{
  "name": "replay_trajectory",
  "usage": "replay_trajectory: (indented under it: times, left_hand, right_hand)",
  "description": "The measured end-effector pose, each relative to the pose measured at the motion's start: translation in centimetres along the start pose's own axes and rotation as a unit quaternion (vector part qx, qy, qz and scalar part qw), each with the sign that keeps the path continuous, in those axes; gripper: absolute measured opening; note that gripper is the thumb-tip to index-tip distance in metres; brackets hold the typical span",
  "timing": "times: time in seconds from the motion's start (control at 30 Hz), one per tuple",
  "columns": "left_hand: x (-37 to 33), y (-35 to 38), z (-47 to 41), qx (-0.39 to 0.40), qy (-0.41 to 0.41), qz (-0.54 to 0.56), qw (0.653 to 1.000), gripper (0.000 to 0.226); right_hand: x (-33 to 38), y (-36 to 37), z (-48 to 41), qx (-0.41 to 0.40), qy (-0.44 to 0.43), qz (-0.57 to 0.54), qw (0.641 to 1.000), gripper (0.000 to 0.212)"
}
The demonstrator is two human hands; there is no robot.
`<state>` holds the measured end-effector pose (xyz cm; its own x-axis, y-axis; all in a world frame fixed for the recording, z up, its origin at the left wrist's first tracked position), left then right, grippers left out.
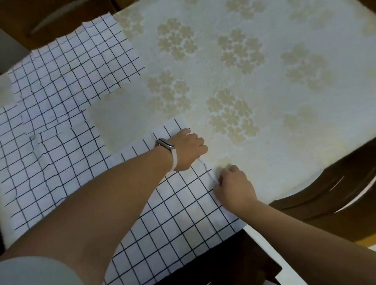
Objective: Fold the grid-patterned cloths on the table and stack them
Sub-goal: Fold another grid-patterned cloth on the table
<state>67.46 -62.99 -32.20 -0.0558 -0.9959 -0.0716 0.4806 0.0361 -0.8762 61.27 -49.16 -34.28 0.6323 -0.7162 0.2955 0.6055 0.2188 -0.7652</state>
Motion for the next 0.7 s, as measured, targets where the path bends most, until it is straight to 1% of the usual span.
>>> replay_trajectory:
  times: [0.1,0.2,0.3,0.33,0.37,0.47,0.53,0.57,0.63,0.7]
  left_hand:
    - [0.3,-0.4,1.1,-0.013,-0.006,0.007,1.000,0.034]
    - [1.2,-1.3,1.6,-0.033,-0.011,-0.017,0.999,0.040]
    - [2.1,-3.0,1.3,-0.062,-0.020,-0.058,0.996,0.034]
    - [2.4,-3.7,1.0,-0.064,-0.028,-0.066,0.995,0.031]
    - [2.6,-4.4,0.7,-0.061,-0.039,-0.074,0.995,0.029]
    - [2.9,-6.7,-0.7,-0.074,-0.071,-0.093,0.990,0.027]
    - [3.2,-7.8,-1.8,-0.096,-0.089,-0.080,0.988,0.028]
    - [3.3,-8.0,-2.4,-0.100,-0.094,-0.068,0.988,0.029]
    - [3.4,-7.7,-3.5,-0.118,-0.098,-0.049,0.987,0.036]
    - [3.3,-7.1,-3.9,-0.164,-0.108,-0.033,0.980,0.057]
  right_hand:
    - [-0.5,-0.6,0.4,-0.008,-0.005,-0.039,0.999,0.012]
    - [-1.5,-1.8,0.3,-0.016,0.007,-0.055,0.998,0.011]
    - [-2.9,-3.6,-0.4,-0.027,0.029,-0.069,0.997,0.030]
    - [-3.5,-4.3,-0.8,-0.034,0.040,-0.070,0.996,0.033]
    - [-4.1,-5.1,-1.2,-0.043,0.052,-0.069,0.995,0.032]
    - [-5.8,-7.4,-2.2,-0.072,0.074,-0.075,0.992,0.016]
    - [-6.9,-8.8,-2.9,-0.093,0.078,-0.092,0.988,0.009]
    - [-7.4,-9.4,-3.2,-0.102,0.079,-0.097,0.987,0.009]
    - [-8.3,-10.2,-3.6,-0.117,0.084,-0.099,0.985,0.014]
    - [-9.0,-10.4,-3.8,-0.124,0.092,-0.093,0.984,0.019]
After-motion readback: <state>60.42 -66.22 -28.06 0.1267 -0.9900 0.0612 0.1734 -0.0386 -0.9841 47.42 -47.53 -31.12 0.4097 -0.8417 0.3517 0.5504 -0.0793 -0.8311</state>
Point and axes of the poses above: each hand's wrist, its own z-axis away from the middle knuckle, its own y-axis out of the palm, x = y × z, the point moved 6 cm from there along -z, towards the middle knuckle, and after that the axes turned 11 degrees about y, right-handed, at the moved point
